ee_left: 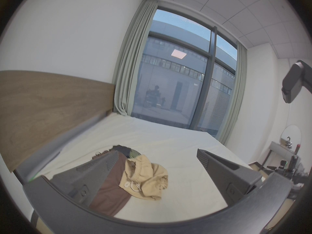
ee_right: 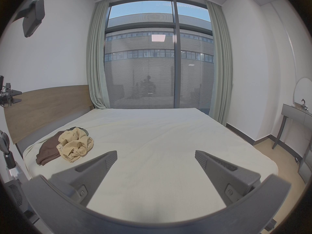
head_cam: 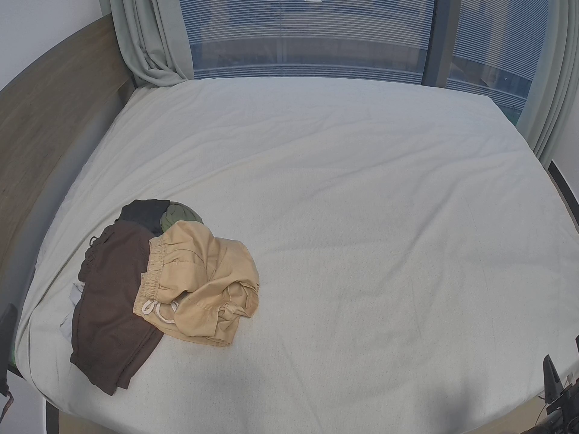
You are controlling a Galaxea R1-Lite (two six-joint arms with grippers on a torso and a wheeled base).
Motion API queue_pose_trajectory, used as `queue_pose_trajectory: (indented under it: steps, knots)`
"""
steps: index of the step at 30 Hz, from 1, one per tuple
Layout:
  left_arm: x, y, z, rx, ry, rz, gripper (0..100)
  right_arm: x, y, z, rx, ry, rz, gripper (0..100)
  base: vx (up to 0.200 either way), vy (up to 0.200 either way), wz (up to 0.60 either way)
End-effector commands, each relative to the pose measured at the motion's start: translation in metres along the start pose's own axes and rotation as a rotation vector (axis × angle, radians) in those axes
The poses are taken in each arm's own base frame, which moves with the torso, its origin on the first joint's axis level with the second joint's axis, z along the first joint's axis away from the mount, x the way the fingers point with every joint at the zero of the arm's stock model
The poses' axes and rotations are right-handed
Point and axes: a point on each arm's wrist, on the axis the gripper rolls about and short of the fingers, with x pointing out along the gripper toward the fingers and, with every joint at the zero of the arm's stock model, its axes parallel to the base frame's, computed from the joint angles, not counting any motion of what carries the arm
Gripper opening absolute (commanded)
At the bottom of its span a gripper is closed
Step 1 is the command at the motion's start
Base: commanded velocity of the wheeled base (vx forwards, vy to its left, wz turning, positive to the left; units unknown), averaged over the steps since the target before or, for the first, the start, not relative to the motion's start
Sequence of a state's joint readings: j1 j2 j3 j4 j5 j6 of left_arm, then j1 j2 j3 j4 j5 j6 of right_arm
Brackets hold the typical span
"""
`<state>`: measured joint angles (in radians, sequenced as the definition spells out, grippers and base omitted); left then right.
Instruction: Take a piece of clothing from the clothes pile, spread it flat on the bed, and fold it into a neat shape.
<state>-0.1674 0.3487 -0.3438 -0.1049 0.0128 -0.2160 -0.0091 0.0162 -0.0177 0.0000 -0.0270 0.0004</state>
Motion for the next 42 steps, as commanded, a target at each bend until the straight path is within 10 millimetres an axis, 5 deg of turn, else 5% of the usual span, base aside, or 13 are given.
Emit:
queue_pose_trajectory:
  steps: [1,19,23,30,42]
  knots:
    - [0.032,-0.003,0.003,-0.043,0.155,-0.027,100,0.001,0.000,-0.005,-0.002,0.006,0.002,100,0.000,0.000,0.00]
    - [0.107,-0.007,0.006,-0.123,0.417,-0.055,100,0.001,0.000,-0.005,-0.004,0.008,0.002,100,0.000,0.000,0.00]
    - [0.134,0.011,0.002,-0.155,0.494,-0.040,100,0.000,0.000,-0.005,-0.004,0.006,0.004,100,0.000,0.000,0.00]
    - [0.155,0.040,-0.007,-0.192,0.540,-0.070,100,0.000,0.000,-0.005,-0.004,0.006,0.004,100,0.000,0.000,0.00]
    - [0.200,0.063,-0.036,-0.225,0.599,-0.084,100,0.000,0.000,-0.005,-0.004,0.005,0.004,100,0.000,0.000,0.00]
